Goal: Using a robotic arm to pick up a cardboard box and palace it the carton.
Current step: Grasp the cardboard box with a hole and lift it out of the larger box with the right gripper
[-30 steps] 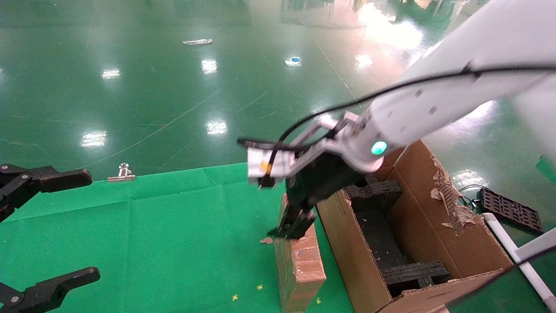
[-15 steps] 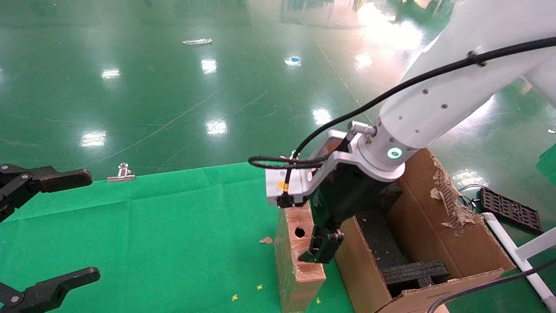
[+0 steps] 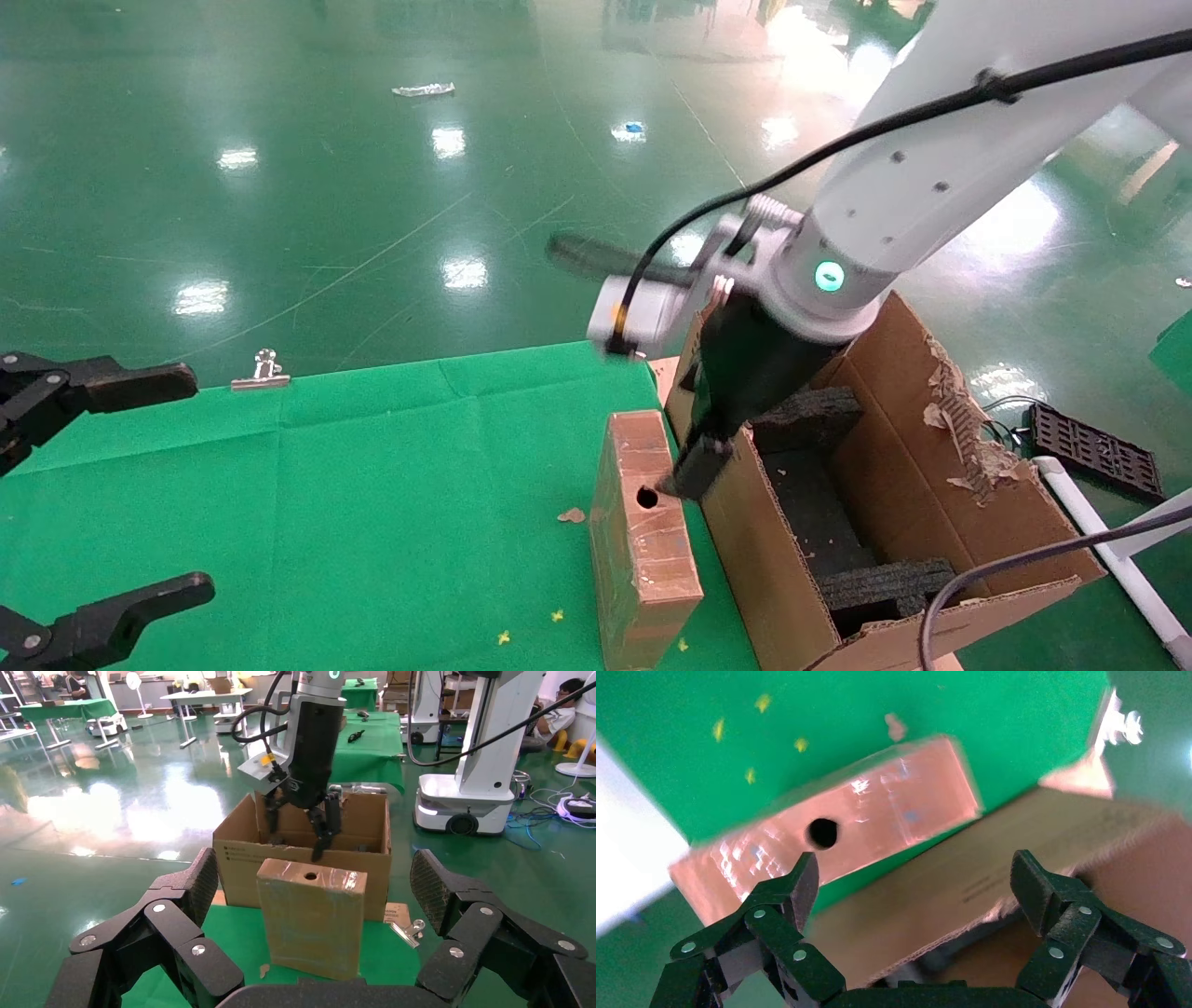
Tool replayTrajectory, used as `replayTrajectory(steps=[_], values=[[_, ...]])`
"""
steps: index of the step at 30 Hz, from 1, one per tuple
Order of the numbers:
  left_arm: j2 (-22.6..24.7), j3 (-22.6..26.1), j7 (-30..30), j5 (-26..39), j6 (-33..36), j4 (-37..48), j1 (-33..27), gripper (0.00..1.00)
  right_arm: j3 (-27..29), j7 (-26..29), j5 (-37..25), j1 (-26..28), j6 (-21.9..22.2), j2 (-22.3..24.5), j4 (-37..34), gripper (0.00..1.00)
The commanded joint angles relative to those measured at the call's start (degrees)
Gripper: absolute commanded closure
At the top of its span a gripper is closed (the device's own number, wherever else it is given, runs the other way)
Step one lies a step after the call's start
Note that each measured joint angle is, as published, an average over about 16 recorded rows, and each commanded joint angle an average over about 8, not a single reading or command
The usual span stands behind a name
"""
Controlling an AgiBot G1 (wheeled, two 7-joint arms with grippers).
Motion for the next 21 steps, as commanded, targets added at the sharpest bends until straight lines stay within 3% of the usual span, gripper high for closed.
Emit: replayTrajectory(steps=[1,8,17,19,21], values=[[0.0,0.0,0.0,0.0,0.0,0.0,0.0,0.0,-0.3,6.2,0.4,1.0,0.2,0.5,-0.3,0.0],[0.0,0.0,0.0,0.0,0.0,0.0,0.0,0.0,-1.3,17.9,8.7,-1.3,-1.1,-1.0,-13.0,0.0],[0.0,0.1,0.0,-0.1,0.0,0.0,0.0,0.0,-5.8,20.6,11.6,-3.2,-1.3,-5.1,-20.7,0.0],[0.0,0.1,0.0,-0.1,0.0,0.0,0.0,0.0,-6.6,20.5,11.6,-3.5,-1.1,-5.9,-21.6,0.1],[0.0,0.1,0.0,-0.1,0.0,0.0,0.0,0.0,-7.4,20.4,11.4,-3.8,-0.8,-6.6,-22.3,0.32]])
